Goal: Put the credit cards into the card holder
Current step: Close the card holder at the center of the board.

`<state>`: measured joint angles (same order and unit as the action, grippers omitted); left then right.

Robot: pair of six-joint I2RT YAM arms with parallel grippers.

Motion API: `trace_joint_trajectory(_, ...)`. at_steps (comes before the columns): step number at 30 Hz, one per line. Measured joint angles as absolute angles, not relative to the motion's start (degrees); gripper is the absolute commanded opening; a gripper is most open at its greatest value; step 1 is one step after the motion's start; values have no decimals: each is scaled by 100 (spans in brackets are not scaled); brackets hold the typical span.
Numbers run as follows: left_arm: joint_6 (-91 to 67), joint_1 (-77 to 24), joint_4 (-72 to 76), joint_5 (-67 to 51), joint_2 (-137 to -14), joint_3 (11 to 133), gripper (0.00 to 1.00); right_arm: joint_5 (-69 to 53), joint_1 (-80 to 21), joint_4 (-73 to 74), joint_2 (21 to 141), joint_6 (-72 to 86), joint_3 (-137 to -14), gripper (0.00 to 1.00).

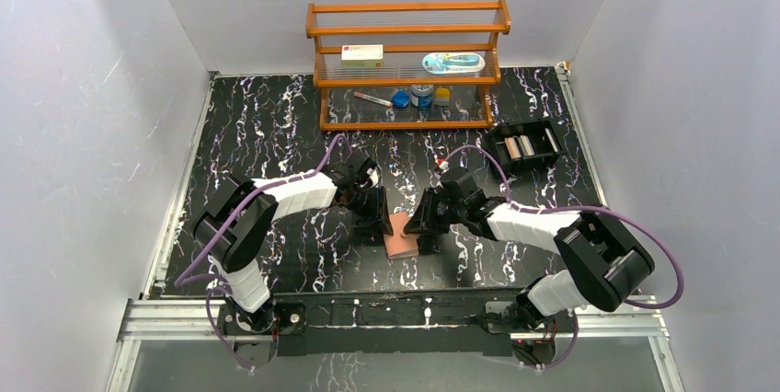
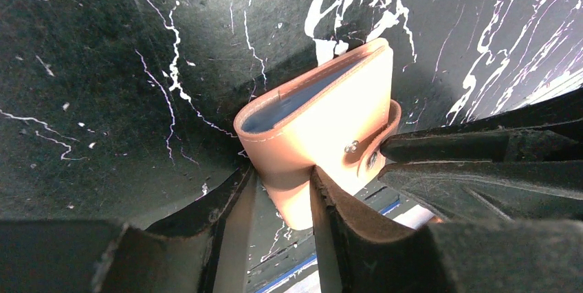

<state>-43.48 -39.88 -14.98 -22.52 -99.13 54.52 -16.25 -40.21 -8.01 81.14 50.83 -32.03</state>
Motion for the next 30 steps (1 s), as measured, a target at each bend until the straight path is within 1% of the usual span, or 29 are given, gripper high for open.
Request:
trace_joint_trajectory(23,-4353,-3977,-1096,-2464,-9913,5295,31,-1365,-4134,-913,8294,5085,-3247,26)
trace_joint_trajectory(26,-4366,-3977,-1092,-2464,-9913,5293,30,-1297,-4150,-714,8294,5024,-3365,28)
trace_joint_trajectory(30,-4359,-3983,-1094,-2467,-9913,5293,31,-1035,-4169,-183,8121,4770,-3588,35)
